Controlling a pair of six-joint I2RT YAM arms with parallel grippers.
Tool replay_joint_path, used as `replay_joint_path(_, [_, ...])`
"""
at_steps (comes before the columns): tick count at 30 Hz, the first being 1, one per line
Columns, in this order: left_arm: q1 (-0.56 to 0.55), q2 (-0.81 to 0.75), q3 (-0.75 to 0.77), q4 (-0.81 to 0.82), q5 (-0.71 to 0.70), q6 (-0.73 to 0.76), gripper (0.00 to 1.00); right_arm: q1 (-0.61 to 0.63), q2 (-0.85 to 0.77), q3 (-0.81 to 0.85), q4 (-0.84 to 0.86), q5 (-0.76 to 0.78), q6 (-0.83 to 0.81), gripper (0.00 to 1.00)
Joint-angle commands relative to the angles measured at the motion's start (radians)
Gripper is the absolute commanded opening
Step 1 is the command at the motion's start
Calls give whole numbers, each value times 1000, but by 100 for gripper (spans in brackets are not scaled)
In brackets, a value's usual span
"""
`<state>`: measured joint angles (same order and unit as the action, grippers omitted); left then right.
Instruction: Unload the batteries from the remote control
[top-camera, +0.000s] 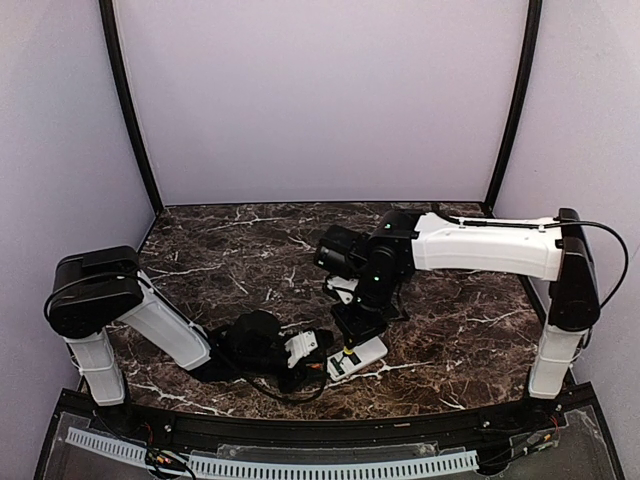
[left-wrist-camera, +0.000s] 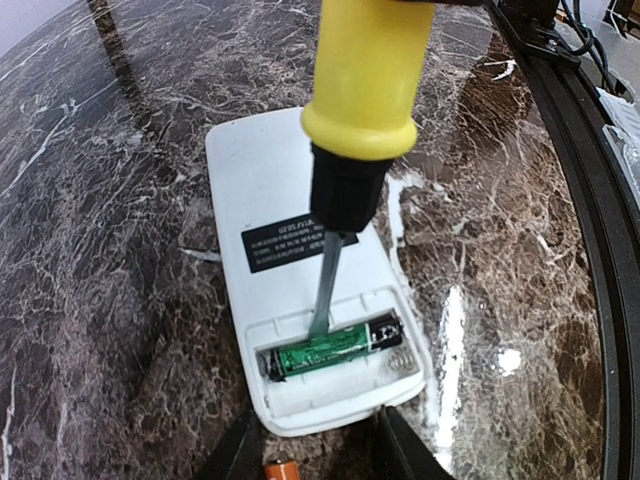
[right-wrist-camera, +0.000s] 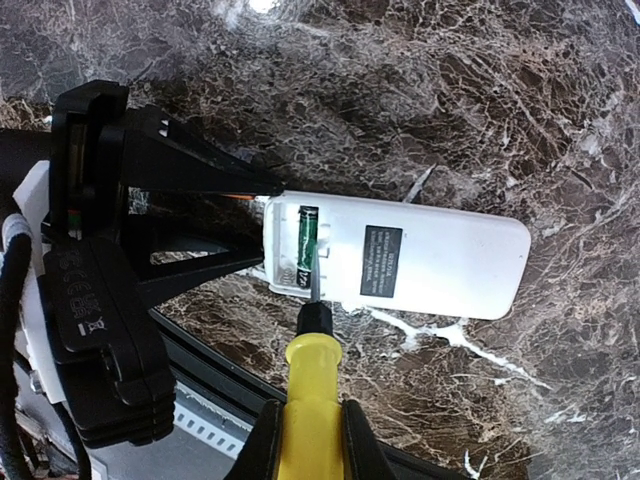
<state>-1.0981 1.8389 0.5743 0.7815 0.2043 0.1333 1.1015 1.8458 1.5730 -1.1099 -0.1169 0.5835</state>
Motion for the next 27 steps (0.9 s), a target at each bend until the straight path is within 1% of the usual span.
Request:
replay_joint_path(1, [-12, 12, 9, 31, 25, -12, 38, 29, 36, 55, -77, 56, 22, 0])
replay_joint_path(9, [-12, 20, 9, 42, 31, -15, 38, 44, 65, 68, -75, 51, 21, 0])
replay_joint_path(21, [-14, 20, 8, 43, 31, -15, 37, 45, 63, 64, -71, 55, 12, 0])
replay_joint_path(27, [-14, 20, 7, 41, 30, -14, 37, 43, 49, 40, -33, 42, -6, 0])
